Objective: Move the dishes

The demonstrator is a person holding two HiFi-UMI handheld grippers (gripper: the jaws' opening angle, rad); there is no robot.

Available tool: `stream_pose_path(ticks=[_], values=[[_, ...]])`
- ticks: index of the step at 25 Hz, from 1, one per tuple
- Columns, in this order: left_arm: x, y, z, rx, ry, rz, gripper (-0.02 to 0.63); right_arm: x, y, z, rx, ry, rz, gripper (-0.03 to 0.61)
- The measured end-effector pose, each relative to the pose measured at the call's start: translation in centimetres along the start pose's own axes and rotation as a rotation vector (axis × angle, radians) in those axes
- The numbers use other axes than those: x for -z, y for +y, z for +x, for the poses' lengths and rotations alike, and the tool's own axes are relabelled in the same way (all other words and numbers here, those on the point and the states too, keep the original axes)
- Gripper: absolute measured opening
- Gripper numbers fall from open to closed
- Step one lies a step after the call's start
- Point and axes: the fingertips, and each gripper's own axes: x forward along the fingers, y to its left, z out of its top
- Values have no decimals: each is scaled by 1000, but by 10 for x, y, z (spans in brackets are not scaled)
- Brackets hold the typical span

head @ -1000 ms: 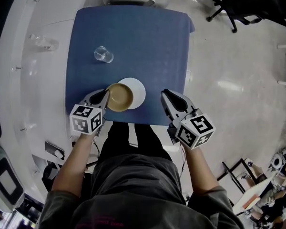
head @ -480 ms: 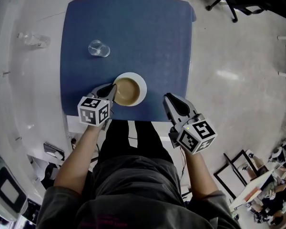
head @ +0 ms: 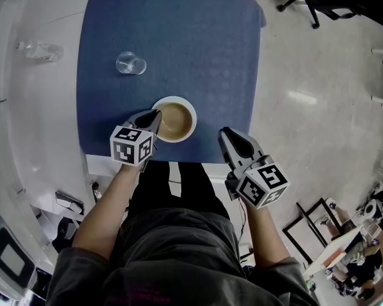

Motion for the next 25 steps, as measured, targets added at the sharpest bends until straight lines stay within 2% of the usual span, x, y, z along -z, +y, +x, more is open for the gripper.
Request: stream_pose_path(ticks=[13,19,25], values=[[3,0,0,-1,21,24,19,-2,5,7,-10,16,1,41],[8,-1,-2,11,30,23,72,-3,10,9,-14,20,-4,41],[-4,0,-20,7,-5,52,103,-11,16,10,-17,-3,0,42]])
